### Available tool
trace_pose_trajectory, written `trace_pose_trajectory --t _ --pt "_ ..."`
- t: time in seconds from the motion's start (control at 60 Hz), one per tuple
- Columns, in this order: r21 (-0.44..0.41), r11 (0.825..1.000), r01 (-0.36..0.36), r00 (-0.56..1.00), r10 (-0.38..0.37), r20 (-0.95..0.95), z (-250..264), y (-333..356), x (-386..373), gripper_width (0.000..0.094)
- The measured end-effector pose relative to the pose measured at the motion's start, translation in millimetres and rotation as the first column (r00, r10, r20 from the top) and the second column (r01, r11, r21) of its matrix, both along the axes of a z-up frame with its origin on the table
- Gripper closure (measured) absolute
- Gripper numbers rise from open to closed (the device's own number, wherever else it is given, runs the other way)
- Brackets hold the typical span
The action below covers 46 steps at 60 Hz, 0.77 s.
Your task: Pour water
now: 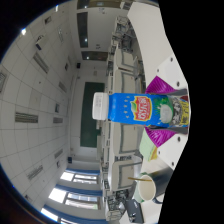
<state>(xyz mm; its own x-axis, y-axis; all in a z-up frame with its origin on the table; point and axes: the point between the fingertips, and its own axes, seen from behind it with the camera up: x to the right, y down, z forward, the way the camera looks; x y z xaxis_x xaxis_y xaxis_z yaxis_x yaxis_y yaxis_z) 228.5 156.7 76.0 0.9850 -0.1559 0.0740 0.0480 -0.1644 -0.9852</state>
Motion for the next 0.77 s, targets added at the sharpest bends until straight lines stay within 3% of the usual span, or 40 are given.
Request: trace_pose_trajectory --t 0.083,0.15,0.283,0.433,0.6,0.767 --pt "-0.033 0.999 0.002 1.000 -0.002 -0.003 0 -2 1 0.0321" --pt "-0.114 0.993 0.016 0.999 -0.021 -0.040 -12 -9 3 0.0066" --pt "-0.107 0.994 -0.024 0.991 0.009 -0.135 0 -47 -10 0.0094" --pt "-0.078 0.987 -0.138 0.984 0.128 -0.120 18 -126 -72 0.0091" --pt "-0.085 0.981 -0.175 0.977 0.162 -0.142 7 -202 -119 0.0086" --pt "-0.094 0.976 -0.194 0.971 0.178 -0.157 -13 -233 -140 0.0081"
